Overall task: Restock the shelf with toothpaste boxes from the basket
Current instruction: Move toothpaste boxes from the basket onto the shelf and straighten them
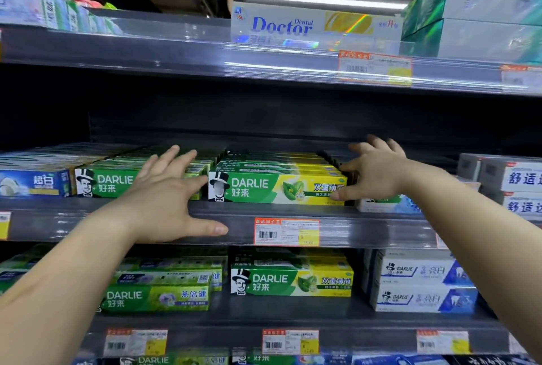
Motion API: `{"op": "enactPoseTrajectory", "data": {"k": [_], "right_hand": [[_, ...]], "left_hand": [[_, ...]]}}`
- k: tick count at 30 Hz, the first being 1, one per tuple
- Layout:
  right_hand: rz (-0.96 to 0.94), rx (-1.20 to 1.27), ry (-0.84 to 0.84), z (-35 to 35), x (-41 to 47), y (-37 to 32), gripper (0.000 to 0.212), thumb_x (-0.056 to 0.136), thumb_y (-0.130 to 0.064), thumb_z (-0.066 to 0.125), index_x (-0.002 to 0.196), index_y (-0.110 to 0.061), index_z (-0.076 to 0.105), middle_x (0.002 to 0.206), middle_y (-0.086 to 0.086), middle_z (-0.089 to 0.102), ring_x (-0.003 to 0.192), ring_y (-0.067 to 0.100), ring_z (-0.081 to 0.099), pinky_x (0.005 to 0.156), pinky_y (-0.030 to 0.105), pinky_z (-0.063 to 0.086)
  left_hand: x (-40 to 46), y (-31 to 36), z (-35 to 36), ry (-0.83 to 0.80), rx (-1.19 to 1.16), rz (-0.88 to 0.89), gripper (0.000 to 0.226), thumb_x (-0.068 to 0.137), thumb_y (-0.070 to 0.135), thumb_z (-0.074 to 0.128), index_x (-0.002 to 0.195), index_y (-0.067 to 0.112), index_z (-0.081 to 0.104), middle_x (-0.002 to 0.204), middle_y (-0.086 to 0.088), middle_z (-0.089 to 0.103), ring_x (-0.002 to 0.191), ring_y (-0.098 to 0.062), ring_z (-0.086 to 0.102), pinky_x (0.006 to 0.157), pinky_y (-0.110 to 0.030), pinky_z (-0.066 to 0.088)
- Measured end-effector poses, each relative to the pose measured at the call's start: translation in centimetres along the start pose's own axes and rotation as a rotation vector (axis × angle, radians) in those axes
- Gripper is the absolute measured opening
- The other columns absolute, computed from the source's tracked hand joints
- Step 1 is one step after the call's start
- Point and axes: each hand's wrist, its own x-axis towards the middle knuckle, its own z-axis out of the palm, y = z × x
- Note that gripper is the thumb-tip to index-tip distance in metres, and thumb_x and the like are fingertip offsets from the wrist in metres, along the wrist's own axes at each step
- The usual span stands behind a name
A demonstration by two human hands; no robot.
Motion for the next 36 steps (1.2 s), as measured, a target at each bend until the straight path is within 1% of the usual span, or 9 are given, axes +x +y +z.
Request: {"op": "enactPoseTrajectory", "data": {"k": [3,8,11,13,18,24,31,34,36], "right_hand": [[0.0,0.0,-0.021,0.1,0.4,0.0,0.081,0.072,-0.082,0.045,0.141,-0.04,0.04,0.16,0.0,0.009,0.146,0.03,-0.009,0.116,0.051,-0.004],[0.0,0.025,-0.012,0.6,0.6,0.2,0.079,0.072,-0.079,0.049,0.14,-0.04,0.041,0.16,-0.001,0.008,0.146,0.03,-0.009,0.116,0.05,-0.004],[0.011,0.03,-0.018,0.3,0.8,0.1,0.08,0.071,-0.079,0.051,0.139,-0.039,0.043,0.159,0.0,0.012,0.147,0.03,-0.008,0.116,0.05,-0.004],[0.018,0.039,-0.026,0.2,1.0,-0.2,0.081,0.07,-0.079,0.053,0.139,-0.036,0.045,0.158,0.001,0.014,0.147,0.029,-0.007,0.116,0.05,-0.004],[0.035,0.078,-0.084,0.0,1.1,-0.3,0.083,0.07,-0.077,0.055,0.141,-0.034,0.042,0.157,0.0,0.015,0.147,0.029,-0.006,0.115,0.051,-0.005],[0.03,0.095,-0.098,-0.2,1.0,-0.2,0.08,0.073,-0.075,0.054,0.142,-0.038,0.04,0.157,-0.002,0.015,0.147,0.029,-0.005,0.115,0.052,-0.006],[0.025,0.064,-0.083,-0.1,0.9,-0.4,0.079,0.075,-0.076,0.051,0.143,-0.037,0.038,0.158,-0.001,0.014,0.147,0.029,-0.004,0.115,0.053,-0.006],[0.02,0.038,-0.064,0.1,0.9,-0.3,0.081,0.074,-0.077,0.049,0.143,-0.037,0.038,0.158,-0.001,0.014,0.147,0.029,-0.004,0.115,0.053,-0.005],[0.023,0.024,-0.038,0.1,0.7,0.0,0.082,0.073,-0.079,0.049,0.143,-0.04,0.036,0.158,-0.001,0.014,0.147,0.029,-0.004,0.115,0.054,-0.006]], "left_hand": [[0.8,0.3,-0.4,0.005,0.002,-0.02,0.136,0.031,0.103,0.015,0.147,0.033,0.022,0.156,0.003,-0.022,0.14,-0.018,-0.028,0.115,-0.04,-0.014],[2.3,0.3,-1.0,0.006,-0.025,-0.044,0.145,0.022,0.104,0.014,0.148,0.033,0.018,0.157,0.001,-0.02,0.141,-0.021,-0.027,0.115,-0.042,-0.013],[3.3,0.1,-1.4,-0.057,-0.017,-0.073,0.145,0.021,0.104,0.016,0.148,0.034,0.019,0.157,-0.002,-0.017,0.141,-0.022,-0.026,0.115,-0.044,-0.014],[3.8,0.0,-1.6,-0.112,-0.014,-0.079,0.148,0.017,0.104,0.015,0.148,0.036,0.018,0.157,-0.003,-0.016,0.141,-0.023,-0.025,0.114,-0.044,-0.015],[4.4,0.0,-1.9,-0.18,0.009,-0.054,0.153,0.011,0.104,0.012,0.148,0.036,0.015,0.157,-0.001,-0.016,0.142,-0.022,-0.024,0.114,-0.044,-0.016],[4.8,-0.3,-1.6,-0.191,0.006,-0.038,0.15,0.015,0.105,0.008,0.148,0.035,0.016,0.157,0.0,-0.016,0.142,-0.022,-0.023,0.115,-0.045,-0.014],[5.0,-0.2,-1.7,-0.179,0.047,-0.029,0.151,0.014,0.104,0.005,0.148,0.034,0.018,0.158,-0.001,-0.016,0.142,-0.022,-0.023,0.115,-0.045,-0.015],[4.9,-0.6,-1.5,-0.153,0.018,-0.017,0.145,0.02,0.104,0.01,0.148,0.036,0.018,0.157,0.0,-0.017,0.142,-0.022,-0.023,0.115,-0.045,-0.015],[4.9,-1.1,-1.3,-0.083,-0.042,-0.018,0.131,0.03,0.103,0.021,0.145,0.041,0.021,0.158,0.002,-0.014,0.143,-0.021,-0.021,0.115,-0.044,-0.014]]}}
